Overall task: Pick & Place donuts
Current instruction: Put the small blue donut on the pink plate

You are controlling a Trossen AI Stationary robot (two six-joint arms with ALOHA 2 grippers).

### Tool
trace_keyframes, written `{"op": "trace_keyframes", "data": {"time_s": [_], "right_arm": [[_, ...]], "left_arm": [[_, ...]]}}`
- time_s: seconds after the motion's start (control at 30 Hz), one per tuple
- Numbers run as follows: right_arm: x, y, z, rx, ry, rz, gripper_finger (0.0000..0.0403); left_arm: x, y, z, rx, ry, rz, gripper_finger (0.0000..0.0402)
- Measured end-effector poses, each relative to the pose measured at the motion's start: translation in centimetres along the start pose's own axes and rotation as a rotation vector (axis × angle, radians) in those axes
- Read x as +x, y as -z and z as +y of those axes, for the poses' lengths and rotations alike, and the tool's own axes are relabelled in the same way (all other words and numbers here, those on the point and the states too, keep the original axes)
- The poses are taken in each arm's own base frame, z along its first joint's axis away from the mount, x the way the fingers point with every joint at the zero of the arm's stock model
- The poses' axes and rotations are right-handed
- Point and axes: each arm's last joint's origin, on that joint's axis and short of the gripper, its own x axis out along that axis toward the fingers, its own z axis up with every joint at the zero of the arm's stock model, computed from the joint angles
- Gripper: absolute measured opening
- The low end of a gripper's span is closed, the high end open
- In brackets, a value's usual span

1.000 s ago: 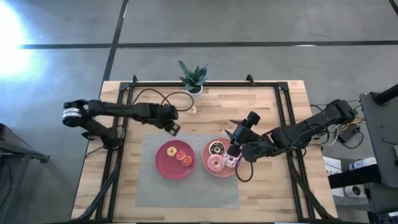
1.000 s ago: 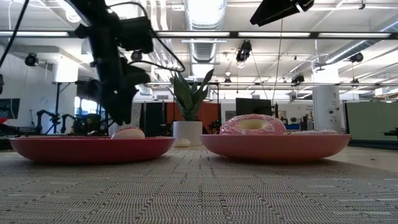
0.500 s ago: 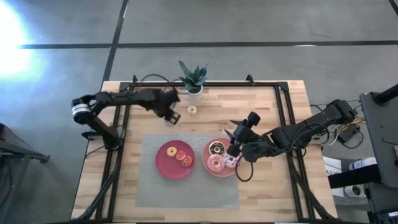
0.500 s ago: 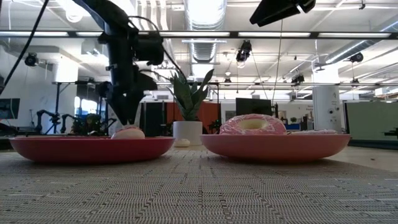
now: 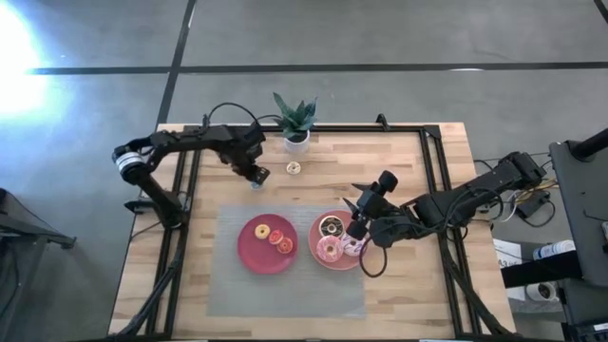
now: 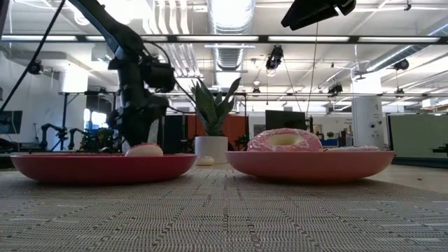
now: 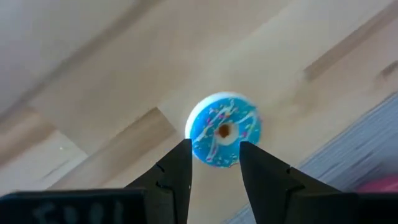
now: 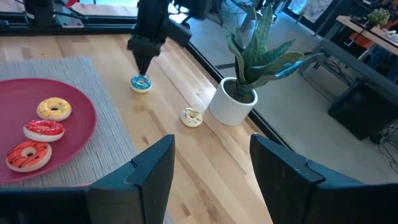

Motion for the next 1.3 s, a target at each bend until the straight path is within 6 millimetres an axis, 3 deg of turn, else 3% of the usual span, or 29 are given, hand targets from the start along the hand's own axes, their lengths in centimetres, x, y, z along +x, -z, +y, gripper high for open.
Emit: {"op": "trace_keyframes", "data": {"time_s": [0.27, 0.57, 0.83, 0.97, 1.1, 1.3], "right_arm": [[0.0, 0.0, 0.0, -0.001, 0.0, 0.0, 0.0201], [0.0, 0.0, 0.0, 0.003, 0.001, 0.0, 0.0201], [0.0, 0.0, 0.0, 0.008, 0.001, -0.001, 0.0201], [0.0, 0.0, 0.0, 0.008, 0.002, 0.0, 0.0201], [0.0, 0.0, 0.0, 0.008, 0.002, 0.0, 0.0201], [0.0, 0.0, 0.0, 0.001, 0.004, 0.003, 0.0201]], "left_arm": [[2.5, 1.1, 0.9, -0.017, 0.032, 0.023, 0.0108], [2.8, 0.1, 0.5, -0.036, 0.124, -0.089, 0.0104], [3.0, 0.1, 0.6, -0.022, 0.097, -0.123, 0.0012], [3.2, 0.2, 0.6, -0.037, 0.103, -0.126, 0.0003], [2.1, 0.8, 0.2, -0.041, 0.137, -0.108, 0.0001], [-2.8, 3.6, -2.1, 0.015, 0.228, -0.128, 0.0]]}}
